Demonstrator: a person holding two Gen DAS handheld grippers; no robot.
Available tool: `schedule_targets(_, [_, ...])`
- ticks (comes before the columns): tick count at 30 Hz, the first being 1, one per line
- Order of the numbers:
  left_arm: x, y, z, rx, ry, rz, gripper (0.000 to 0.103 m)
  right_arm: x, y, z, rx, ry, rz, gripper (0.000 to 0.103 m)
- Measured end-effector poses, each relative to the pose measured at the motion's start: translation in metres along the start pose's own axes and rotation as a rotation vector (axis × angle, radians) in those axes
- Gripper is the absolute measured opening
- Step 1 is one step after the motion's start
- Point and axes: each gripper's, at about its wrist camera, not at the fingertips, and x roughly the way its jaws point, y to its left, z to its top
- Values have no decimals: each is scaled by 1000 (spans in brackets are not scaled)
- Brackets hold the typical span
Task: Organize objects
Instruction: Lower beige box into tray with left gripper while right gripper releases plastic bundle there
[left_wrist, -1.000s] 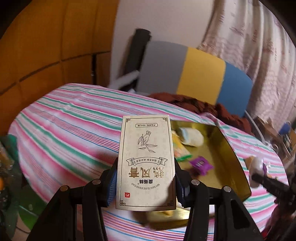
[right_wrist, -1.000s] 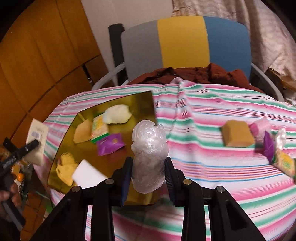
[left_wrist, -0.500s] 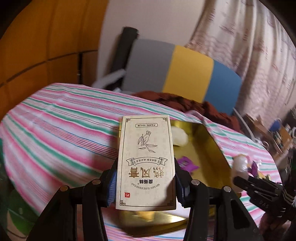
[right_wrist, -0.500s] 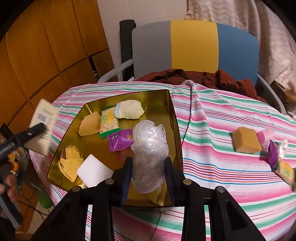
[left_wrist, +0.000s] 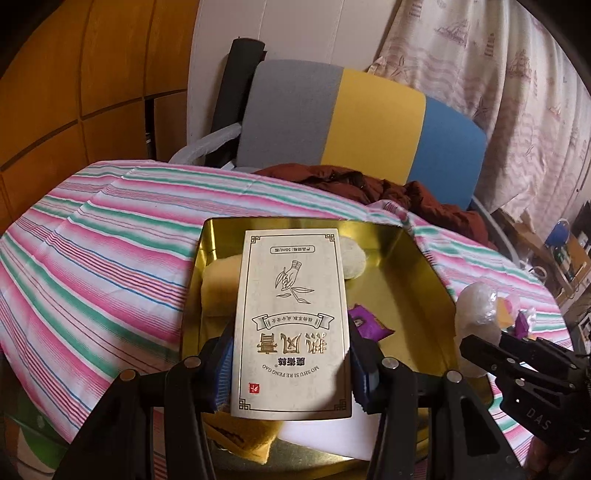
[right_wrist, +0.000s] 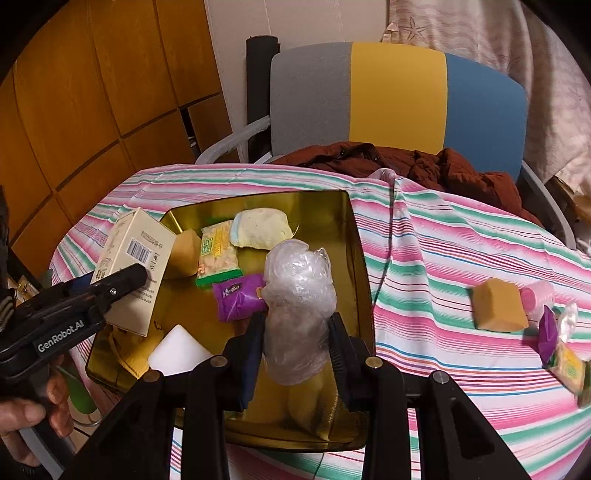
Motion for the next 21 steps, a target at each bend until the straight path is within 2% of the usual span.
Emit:
schedule_targets(15, [9,1,4,1,13,40,52,12,0,6,13,19,-29,35])
schedule_targets(21, [12,7,7,-10,21,39,56,13,4,3,19,26,-33,36])
